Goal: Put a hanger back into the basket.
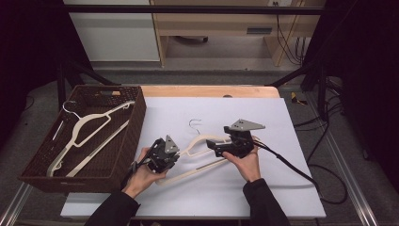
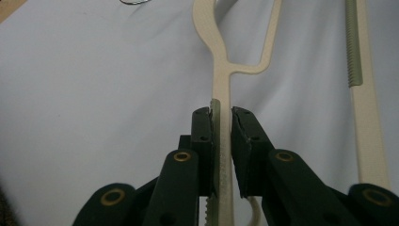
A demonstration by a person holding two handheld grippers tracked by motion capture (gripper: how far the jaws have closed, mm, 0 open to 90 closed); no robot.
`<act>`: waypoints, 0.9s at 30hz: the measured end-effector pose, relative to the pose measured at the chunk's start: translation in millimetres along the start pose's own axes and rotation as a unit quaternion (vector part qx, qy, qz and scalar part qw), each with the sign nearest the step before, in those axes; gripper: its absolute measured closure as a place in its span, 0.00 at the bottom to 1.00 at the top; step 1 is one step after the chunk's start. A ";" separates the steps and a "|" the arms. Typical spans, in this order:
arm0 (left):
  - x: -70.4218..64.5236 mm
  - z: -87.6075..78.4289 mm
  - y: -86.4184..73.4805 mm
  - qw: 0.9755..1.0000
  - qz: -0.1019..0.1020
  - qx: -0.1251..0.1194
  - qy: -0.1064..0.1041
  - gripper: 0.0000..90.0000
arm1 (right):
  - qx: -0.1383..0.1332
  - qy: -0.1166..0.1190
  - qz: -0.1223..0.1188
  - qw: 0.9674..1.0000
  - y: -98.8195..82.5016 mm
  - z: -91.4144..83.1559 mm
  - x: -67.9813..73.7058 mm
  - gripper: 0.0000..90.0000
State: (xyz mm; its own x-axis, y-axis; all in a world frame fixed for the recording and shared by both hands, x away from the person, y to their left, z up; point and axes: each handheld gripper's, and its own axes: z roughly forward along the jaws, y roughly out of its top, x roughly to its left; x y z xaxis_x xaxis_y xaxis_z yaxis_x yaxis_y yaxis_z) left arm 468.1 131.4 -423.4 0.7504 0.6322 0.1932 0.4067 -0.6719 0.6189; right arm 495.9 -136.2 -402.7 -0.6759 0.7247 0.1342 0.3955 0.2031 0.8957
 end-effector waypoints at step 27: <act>-9.8 -14.6 7.7 1.000 0.006 -0.018 0.014 0.88 | 0.069 -0.031 0.025 0.997 8.2 90.8 -12.7 0.36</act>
State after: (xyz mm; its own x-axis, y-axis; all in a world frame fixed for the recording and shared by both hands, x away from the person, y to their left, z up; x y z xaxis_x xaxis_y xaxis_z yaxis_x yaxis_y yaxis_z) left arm 456.3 125.7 -409.4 0.7403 0.6347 0.2214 0.3779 -0.6653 0.6439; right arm 564.1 -83.9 -435.5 -0.6149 0.7747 0.1474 0.5124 0.2504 0.8214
